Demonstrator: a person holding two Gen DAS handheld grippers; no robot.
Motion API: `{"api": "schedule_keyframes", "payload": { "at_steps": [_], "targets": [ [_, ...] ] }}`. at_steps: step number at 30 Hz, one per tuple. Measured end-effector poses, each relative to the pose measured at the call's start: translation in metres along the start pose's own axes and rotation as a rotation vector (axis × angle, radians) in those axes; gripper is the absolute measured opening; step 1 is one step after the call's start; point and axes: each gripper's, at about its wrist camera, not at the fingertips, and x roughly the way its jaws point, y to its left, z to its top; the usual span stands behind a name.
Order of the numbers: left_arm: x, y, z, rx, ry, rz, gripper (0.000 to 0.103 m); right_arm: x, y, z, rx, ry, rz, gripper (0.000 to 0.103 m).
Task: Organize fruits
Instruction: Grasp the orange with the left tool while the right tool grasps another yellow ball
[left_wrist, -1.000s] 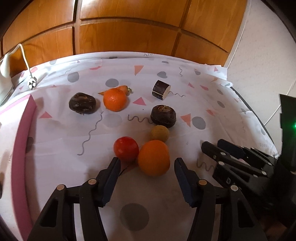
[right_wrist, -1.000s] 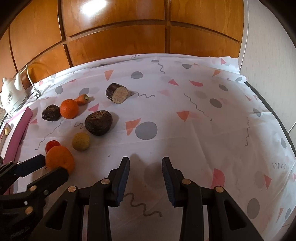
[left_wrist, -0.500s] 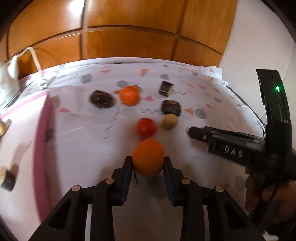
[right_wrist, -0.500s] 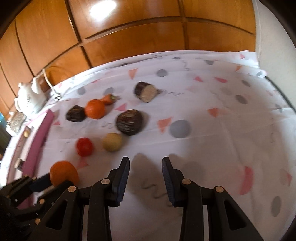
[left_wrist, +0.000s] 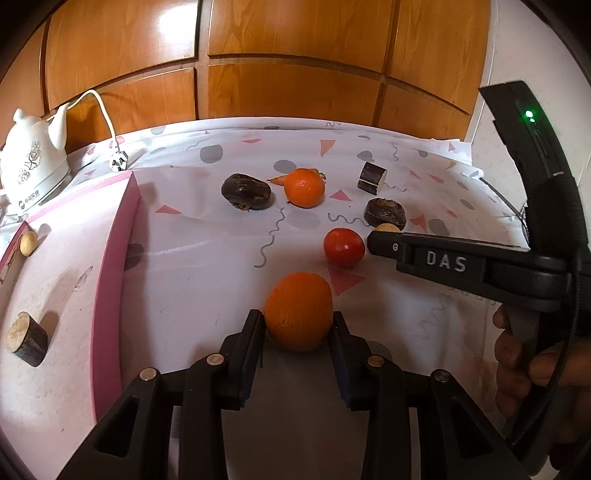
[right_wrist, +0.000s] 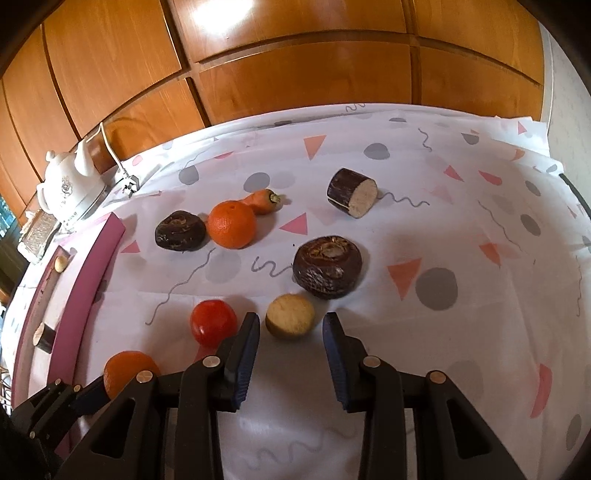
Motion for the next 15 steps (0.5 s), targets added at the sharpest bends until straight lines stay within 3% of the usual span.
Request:
{"api": "schedule_keyframes", "payload": {
  "at_steps": [15],
  "targets": [
    [-0.0013,0.0006,0.0025,-0.010,0.010,-0.005,0.034,0.0036,0.0057,-0.0040,-0.058,-0.020,-0.047,0.027]
  ]
}}
